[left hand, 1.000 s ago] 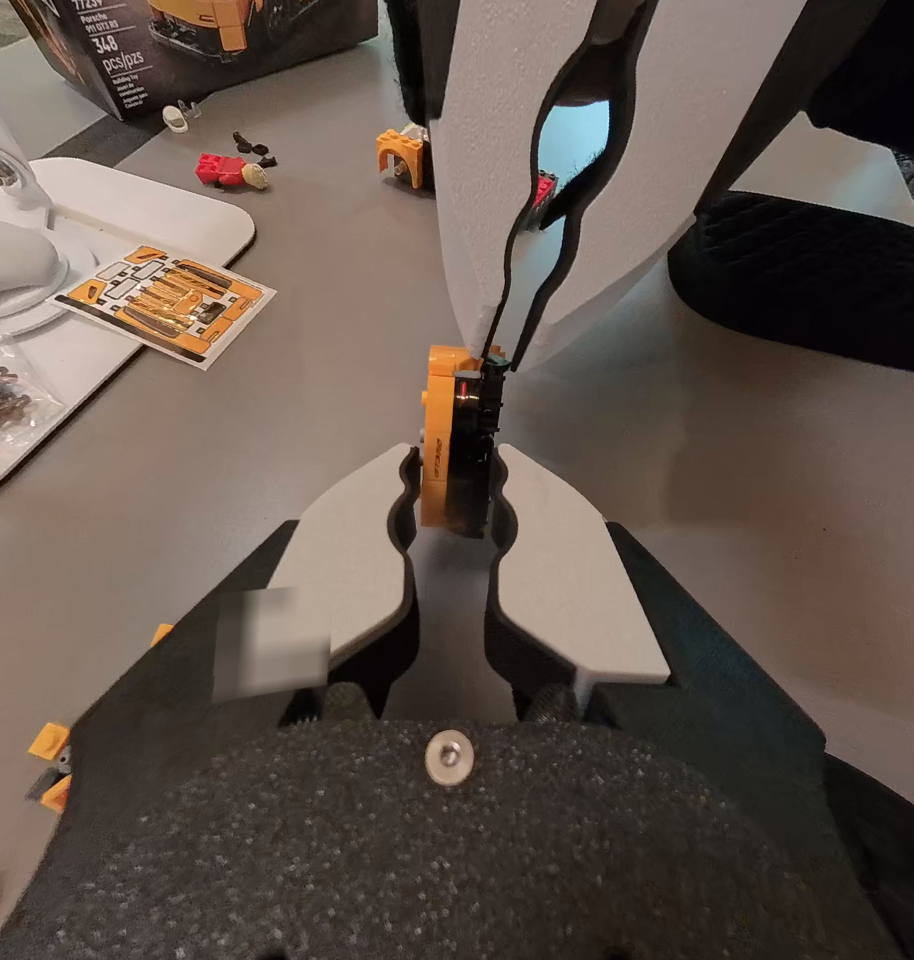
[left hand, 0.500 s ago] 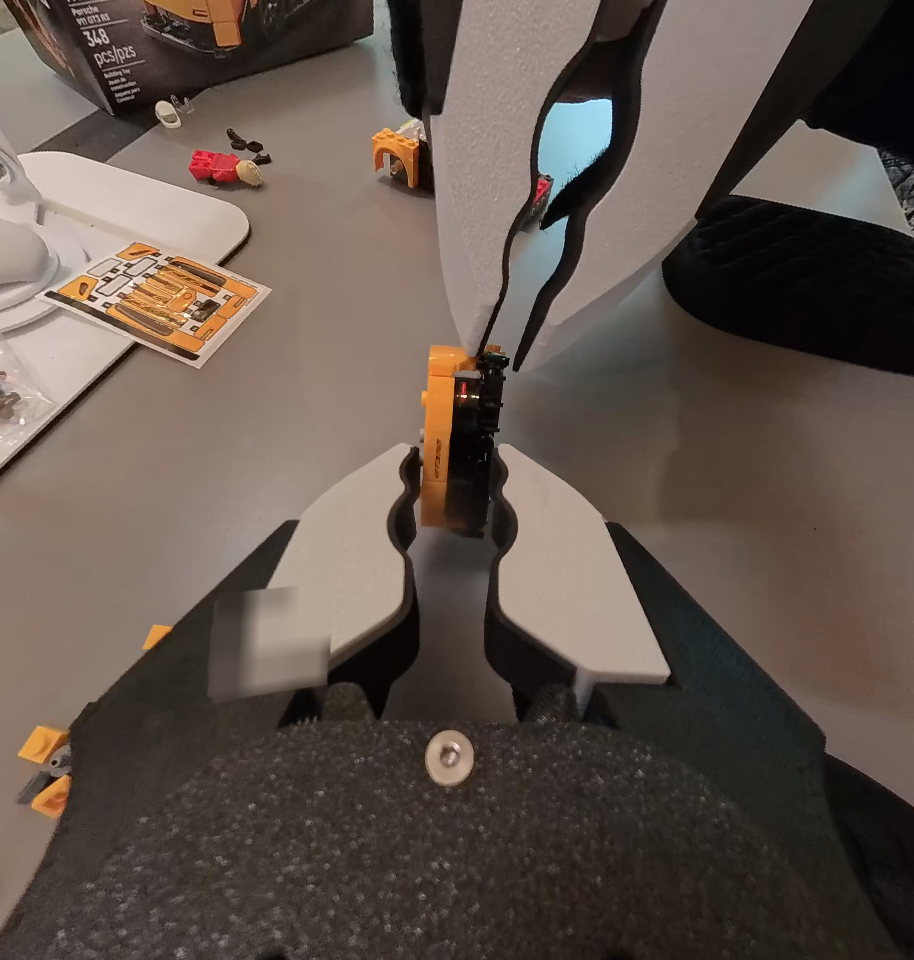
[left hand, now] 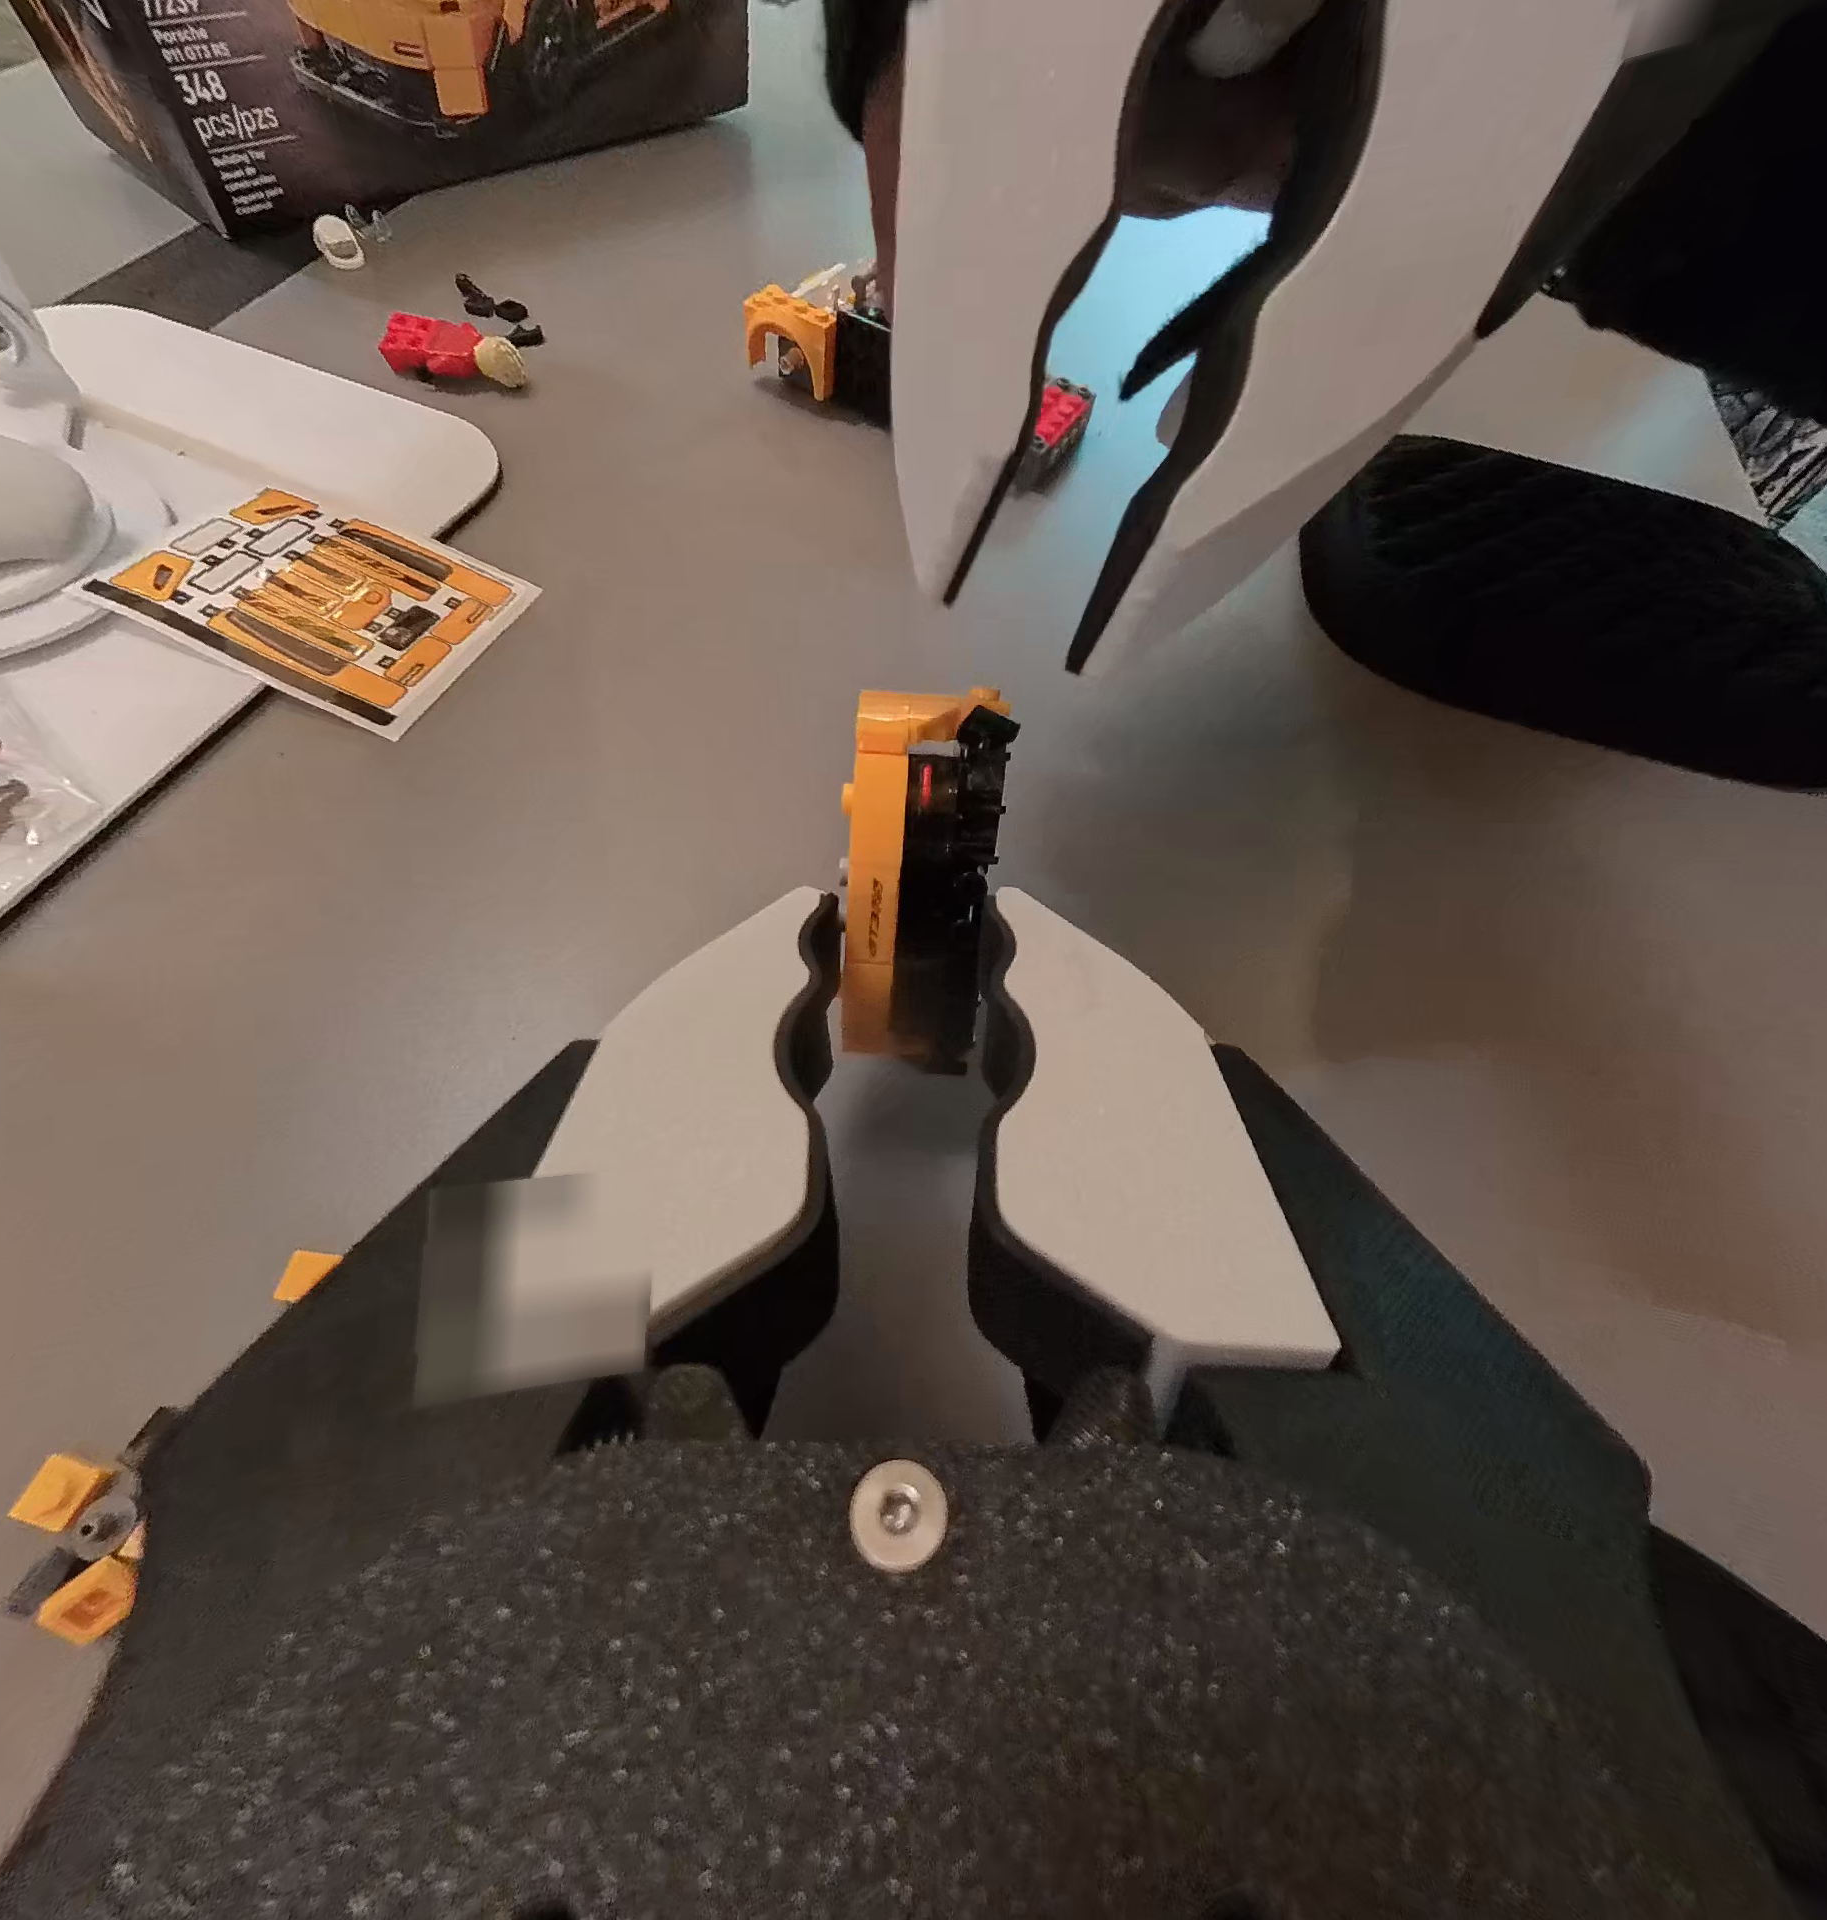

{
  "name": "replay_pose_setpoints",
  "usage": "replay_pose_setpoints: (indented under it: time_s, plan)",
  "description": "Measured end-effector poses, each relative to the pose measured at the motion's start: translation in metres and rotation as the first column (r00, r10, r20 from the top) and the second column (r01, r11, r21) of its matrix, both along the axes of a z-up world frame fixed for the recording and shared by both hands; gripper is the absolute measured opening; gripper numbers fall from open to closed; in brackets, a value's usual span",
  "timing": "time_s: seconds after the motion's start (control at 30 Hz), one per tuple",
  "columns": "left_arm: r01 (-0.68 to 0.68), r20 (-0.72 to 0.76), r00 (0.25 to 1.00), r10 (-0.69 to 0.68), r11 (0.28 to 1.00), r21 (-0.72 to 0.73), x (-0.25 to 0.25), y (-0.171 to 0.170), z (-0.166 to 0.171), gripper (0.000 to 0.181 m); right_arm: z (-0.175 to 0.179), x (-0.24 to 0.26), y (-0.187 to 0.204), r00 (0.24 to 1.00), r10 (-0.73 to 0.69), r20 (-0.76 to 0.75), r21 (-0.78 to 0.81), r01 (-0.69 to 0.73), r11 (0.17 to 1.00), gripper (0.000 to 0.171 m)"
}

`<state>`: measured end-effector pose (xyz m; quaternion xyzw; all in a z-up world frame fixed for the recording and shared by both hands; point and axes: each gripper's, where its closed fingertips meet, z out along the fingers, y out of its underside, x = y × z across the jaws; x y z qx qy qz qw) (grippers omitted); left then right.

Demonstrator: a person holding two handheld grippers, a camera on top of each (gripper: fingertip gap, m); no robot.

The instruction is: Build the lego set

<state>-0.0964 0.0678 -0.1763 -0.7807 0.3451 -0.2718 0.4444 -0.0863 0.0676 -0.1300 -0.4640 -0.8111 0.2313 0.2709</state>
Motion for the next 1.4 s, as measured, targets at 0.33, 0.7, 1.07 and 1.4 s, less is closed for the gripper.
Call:
replay_pose_setpoints:
  time_s: [0.33, 0.7, 1.07, 1.4]
  plan:
    - [-0.079, 0.084, 0.992, 0.089, 0.991, -0.110, -0.007, 0.007, 0.000, 0.025, 0.004, -0.011, 0.003, 0.926, -0.141, -0.350, 0.322, 0.260, 0.910, 0.015]
    - [-0.118, 0.086, 0.988, 0.131, 0.983, -0.140, -0.010, 0.008, 0.000, 0.025, -0.015, -0.018, 0.012, 0.906, -0.282, -0.316, 0.240, 0.364, 0.900, 0.009]
    - [-0.102, 0.109, 0.987, 0.117, 0.986, -0.133, -0.008, 0.007, 0.004, 0.025, -0.013, -0.018, 0.013, 0.901, -0.267, -0.341, 0.264, 0.365, 0.893, 0.007]
    - [-0.095, 0.151, 0.981, 0.122, 0.980, -0.175, -0.007, 0.006, 0.006, 0.025, -0.010, -0.020, 0.013, 0.883, -0.270, -0.384, 0.283, 0.391, 0.876, 0.005]
